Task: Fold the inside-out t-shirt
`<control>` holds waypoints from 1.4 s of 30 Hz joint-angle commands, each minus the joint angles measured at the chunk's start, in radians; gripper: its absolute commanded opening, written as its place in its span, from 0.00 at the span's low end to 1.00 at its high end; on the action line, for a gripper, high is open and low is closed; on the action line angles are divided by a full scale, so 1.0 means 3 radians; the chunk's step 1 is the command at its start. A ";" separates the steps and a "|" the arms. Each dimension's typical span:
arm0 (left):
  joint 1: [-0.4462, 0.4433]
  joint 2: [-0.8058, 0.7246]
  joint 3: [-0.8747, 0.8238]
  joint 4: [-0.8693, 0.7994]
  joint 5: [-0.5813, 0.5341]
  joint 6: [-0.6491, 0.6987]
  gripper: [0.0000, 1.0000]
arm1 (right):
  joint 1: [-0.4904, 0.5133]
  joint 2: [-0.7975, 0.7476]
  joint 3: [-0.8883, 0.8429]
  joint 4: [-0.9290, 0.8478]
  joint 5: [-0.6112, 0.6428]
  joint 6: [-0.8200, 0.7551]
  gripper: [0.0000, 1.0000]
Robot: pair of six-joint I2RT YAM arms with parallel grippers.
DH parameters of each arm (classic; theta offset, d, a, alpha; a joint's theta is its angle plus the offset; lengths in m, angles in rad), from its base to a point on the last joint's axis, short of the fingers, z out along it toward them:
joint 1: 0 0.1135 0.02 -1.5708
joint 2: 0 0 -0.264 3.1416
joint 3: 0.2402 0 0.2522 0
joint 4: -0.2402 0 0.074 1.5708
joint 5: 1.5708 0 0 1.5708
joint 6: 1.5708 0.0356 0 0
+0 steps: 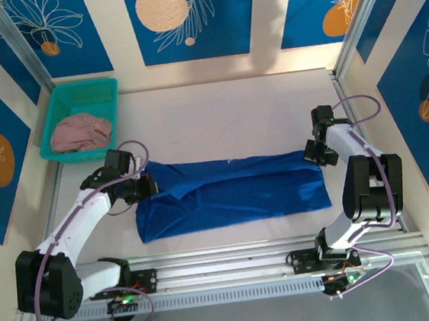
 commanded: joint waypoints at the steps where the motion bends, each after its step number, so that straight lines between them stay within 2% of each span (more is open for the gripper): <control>1: -0.0026 -0.0029 -0.0059 -0.0076 0.0023 -0.0019 0.00 | 0.0018 -0.0098 -0.0094 -0.0063 0.0118 0.0100 0.03; 4: -0.0032 0.0003 -0.0154 -0.0036 0.0079 -0.0059 0.00 | 0.0018 -0.0097 -0.0159 -0.0038 0.0167 0.0140 0.08; 6: -0.0041 0.0033 -0.0223 0.0005 0.0116 -0.0096 0.00 | 0.0023 -0.0148 -0.0189 -0.0027 0.0232 0.0188 0.20; 8: -0.0056 0.0048 -0.0267 0.0046 0.0157 -0.0124 0.00 | 0.0057 -0.0296 -0.0222 0.0027 0.0240 0.0211 0.27; 12: -0.0071 0.0086 -0.0276 0.0050 0.0157 -0.0120 0.00 | 0.0353 -0.0767 -0.0324 0.0301 0.0099 0.0170 0.43; 15: -0.0074 0.0127 -0.0278 0.0066 0.0156 -0.0122 0.00 | 0.0704 -0.0932 -0.0418 0.0595 -0.0377 0.0122 0.48; 20: -0.0071 0.0144 -0.0266 0.0050 0.0201 -0.0122 0.00 | 0.1437 -0.0770 -0.0401 0.0976 -0.1166 0.0188 0.48; 24: -0.0072 0.0124 -0.0243 0.0081 0.0261 -0.0162 0.00 | 0.2271 -0.0587 -0.0370 0.1477 -0.1518 0.0212 0.49; 27: -0.0072 0.0123 -0.0230 0.0078 0.0264 -0.0168 0.00 | 0.2729 -0.0370 -0.0340 0.1947 -0.1636 0.0419 0.50; 31: -0.0073 0.0094 -0.0229 0.0071 0.0266 -0.0171 0.00 | 0.3263 -0.0022 -0.0320 0.2533 -0.1198 0.0443 0.55; 35: -0.0075 0.0073 -0.0206 0.0029 0.0244 -0.0133 0.00 | 0.3686 0.0325 -0.0224 0.2934 -0.0395 -0.0077 0.70; 38: -0.0074 0.0073 -0.0207 0.0022 0.0238 -0.0112 0.00 | 0.3872 0.0529 -0.0121 0.3088 0.0051 -0.0469 0.74; 42: -0.0075 0.0060 -0.0197 0.0024 0.0240 -0.0094 0.00 | 0.4021 0.0757 -0.0068 0.3343 0.0424 -0.0846 0.80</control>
